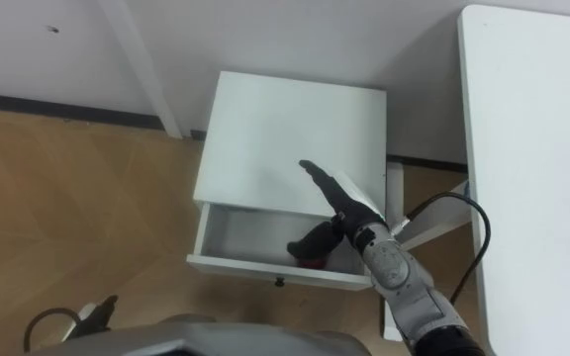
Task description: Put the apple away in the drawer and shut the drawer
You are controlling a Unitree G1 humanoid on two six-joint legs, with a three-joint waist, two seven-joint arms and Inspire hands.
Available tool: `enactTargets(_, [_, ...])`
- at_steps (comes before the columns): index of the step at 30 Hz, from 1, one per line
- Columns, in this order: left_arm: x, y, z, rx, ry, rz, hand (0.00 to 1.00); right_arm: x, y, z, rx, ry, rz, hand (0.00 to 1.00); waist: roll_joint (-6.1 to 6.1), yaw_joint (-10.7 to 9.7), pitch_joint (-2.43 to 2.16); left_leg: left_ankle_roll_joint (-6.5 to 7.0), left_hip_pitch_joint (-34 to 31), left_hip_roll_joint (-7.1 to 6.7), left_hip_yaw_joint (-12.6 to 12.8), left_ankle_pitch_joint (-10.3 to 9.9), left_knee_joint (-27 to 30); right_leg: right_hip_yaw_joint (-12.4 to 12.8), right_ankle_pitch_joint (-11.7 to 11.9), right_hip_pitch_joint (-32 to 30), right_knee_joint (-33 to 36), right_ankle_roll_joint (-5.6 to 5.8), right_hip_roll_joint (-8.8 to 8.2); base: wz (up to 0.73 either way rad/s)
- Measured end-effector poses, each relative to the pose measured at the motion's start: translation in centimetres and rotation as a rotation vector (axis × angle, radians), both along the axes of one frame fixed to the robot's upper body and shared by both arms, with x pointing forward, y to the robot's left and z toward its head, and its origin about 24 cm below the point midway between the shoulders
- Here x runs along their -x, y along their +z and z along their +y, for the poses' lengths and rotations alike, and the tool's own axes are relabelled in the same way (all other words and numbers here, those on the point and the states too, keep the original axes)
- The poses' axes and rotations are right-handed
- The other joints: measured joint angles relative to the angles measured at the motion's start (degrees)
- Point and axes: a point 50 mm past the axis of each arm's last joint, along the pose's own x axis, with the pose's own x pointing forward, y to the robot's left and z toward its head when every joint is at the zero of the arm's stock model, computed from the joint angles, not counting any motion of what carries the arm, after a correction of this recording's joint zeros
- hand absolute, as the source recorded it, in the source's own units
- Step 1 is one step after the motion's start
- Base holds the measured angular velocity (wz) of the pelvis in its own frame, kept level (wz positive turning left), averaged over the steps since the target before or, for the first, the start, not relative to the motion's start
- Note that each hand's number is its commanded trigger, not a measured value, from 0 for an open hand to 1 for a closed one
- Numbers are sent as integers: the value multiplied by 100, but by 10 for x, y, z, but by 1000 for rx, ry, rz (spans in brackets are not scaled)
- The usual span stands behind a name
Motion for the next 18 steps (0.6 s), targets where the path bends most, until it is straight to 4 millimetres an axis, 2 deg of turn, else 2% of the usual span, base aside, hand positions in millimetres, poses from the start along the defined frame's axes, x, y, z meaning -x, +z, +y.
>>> enactTargets(4, [0,0,0,0,30,-17,0,8,-10,-10,-4,-80,51,0,-7,-30,-1,0,12,-4,-6,0,3,-47,0,18,3,0,-8,1])
enactTargets(7, [1,1,1,-12,55,-43,0,19,-20,-33,5,-239,75,0,-6,-159,-12,22,-12,-64,-89,-13,40,-131,-81,-22,181,42,-80,15])
enactTargets(8, [2,1,1,-14,73,-48,0,25,-25,-46,20,-322,98,0,16,-223,-19,64,-31,-84,-54,-42,125,-142,-201,-210,605,98,-156,7])
enactTargets(9, [2,1,2,-14,85,-50,0,34,-30,-61,35,-425,125,0,92,-308,-19,91,-54,-120,-46,-55,182,-137,-258,-562,1411,142,-244,5])
enactTargets(10, [4,1,3,-18,87,-46,0,40,-32,-69,46,-481,136,0,116,-363,-26,119,-52,-127,-32,-41,202,-115,-255,-837,1978,138,-298,9])
enactTargets(11, [4,1,7,-33,98,-47,0,53,-35,-84,68,-594,148,0,102,-473,-52,208,-19,-185,23,-44,245,20,-39,-1509,3304,140,-482,13])
enactTargets(12, [5,1,10,-42,123,-44,0,68,-37,-100,101,-699,158,0,129,-559,-52,300,-42,-229,59,-102,427,302,688,-2243,4419,220,-592,7])
enactTargets(13, [7,1,11,-46,127,-36,0,73,-38,-107,121,-741,166,0,210,-604,-48,354,-78,-206,64,-139,547,474,1250,-2595,4927,288,-569,-25])
enactTargets(14, [8,1,13,-55,132,-27,0,78,-37,-117,158,-798,161,0,304,-630,-65,457,-215,-140,118,-232,804,725,1550,-3352,6111,275,-490,-41])
enactTargets(15, [7,1,17,-61,145,-24,0,83,-37,-125,168,-850,169,0,415,-675,-14,483,-323,-61,116,-294,1047,811,1112,-4080,7809,136,-429,-38])
enactTargets(16, [8,1,18,-64,149,-18,0,89,-38,-128,180,-870,182,0,477,-706,2,488,-370,3,103,-302,1130,797,910,-4379,8508,66,-378,-8])
enactTargets(17, [3,2,20,-68,152,-26,0,101,-41,-134,199,-895,223,0,634,-758,30,482,-432,144,41,-340,1181,736,625,-4827,9455,23,-300,8])
enactTargets(18, [2,3,23,-76,151,-28,0,110,-46,-134,225,-894,273,0,702,-779,51,435,-458,199,11,-395,1221,766,461,-5038,9756,70,-284,9])
